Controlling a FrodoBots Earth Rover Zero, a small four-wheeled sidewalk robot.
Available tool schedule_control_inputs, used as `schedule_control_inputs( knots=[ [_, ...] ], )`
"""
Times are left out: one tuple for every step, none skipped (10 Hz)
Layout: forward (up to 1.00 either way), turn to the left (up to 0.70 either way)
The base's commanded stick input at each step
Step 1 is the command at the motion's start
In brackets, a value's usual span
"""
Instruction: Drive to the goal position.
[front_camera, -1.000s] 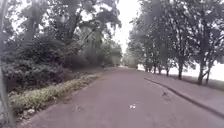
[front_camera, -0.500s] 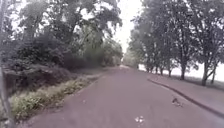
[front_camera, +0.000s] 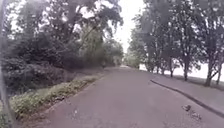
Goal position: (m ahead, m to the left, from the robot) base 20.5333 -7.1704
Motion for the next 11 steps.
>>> schedule_control_inputs(
  knots=[
    [0.7,-0.3],
    [0.7,-0.29],
    [0.7,-0.29],
    [0.7,-0.28],
    [0.7,-0.21],
    [0.7,-0.1],
    [0.7,0.0],
    [0.7,0.0],
    [0.7,0.0],
    [0.7,0.0],
    [0.7,0.0]
  ],
)
